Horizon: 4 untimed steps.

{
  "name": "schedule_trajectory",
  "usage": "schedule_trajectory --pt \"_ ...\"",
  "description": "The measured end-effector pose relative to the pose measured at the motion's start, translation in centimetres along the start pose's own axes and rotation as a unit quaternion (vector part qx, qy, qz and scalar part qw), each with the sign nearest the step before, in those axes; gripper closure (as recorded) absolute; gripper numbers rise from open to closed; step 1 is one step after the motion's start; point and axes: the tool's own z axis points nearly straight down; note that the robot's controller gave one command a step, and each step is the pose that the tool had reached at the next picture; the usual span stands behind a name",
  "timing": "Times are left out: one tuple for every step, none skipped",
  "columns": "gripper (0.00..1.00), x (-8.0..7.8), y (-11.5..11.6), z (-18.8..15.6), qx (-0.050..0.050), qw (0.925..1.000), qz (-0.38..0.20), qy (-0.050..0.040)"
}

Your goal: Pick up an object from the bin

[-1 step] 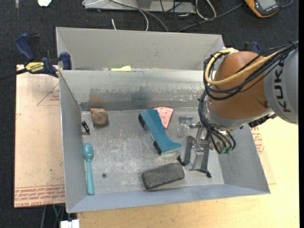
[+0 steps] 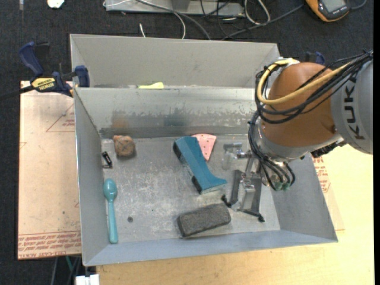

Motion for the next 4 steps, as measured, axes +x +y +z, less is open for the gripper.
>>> schedule_trajectory --pt "0.00 0.6 2.3 4.5 0.000 0.9949 -0.100 -0.0034" --pt "0.00 0.7 0.8 11.1 0.000 0.9902 -0.140 0.0020" --pt "0.00 1.1 2.2 14.0 -0.001 0.9769 -0.214 -0.0046" --pt "1.00 2.0 3.0 14.5 0.001 0.9537 -0.301 -0.0077"
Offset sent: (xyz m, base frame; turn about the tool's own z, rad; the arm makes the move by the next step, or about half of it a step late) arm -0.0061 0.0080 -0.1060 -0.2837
